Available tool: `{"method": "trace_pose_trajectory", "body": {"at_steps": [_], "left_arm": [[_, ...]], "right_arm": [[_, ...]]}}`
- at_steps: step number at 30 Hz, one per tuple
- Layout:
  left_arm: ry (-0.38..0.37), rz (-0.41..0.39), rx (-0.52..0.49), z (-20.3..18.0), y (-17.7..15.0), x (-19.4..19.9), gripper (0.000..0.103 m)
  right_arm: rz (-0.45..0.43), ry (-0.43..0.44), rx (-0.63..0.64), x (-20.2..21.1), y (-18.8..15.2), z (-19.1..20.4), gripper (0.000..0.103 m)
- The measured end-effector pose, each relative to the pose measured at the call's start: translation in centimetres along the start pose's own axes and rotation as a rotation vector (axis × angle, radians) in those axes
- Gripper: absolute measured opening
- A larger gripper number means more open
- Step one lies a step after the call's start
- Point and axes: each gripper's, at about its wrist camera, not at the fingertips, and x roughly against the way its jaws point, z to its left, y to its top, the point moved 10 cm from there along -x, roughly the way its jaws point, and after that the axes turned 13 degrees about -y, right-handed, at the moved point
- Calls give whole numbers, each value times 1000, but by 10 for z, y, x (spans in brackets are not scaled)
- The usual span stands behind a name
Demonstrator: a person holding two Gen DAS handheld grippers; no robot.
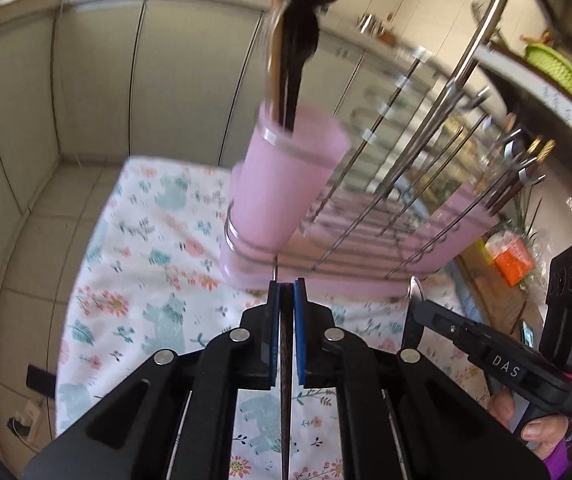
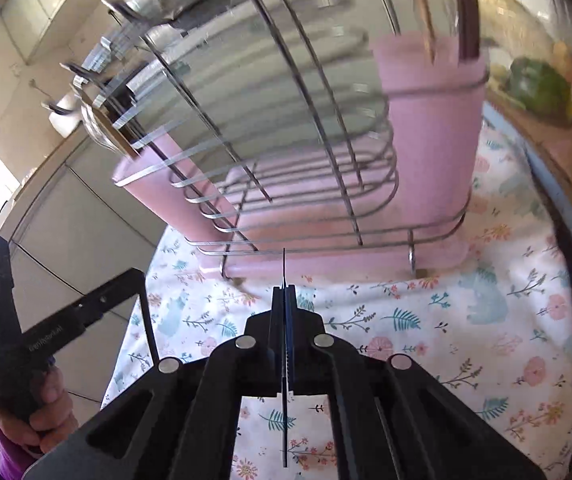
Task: Organize utensils
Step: 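Lift the dark chopstick into the pink cup with the left gripper while the right lifts the knife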
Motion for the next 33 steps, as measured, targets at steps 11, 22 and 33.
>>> {"method": "trace_pose_trajectory", "body": {"at_steps": [11,22,33], "left_arm": [[-32,-263,-108,-46,47,85,5],[-43,-492,-195,-86,115,178,0],[-77,-348,-146,-63,122,143,0]], "right_arm": [[-227,27,-9,86,27,-1,1],[-498,-15,-18,178,83,-20,1],[-508,-28,-29,176,104,-36,1]]}}
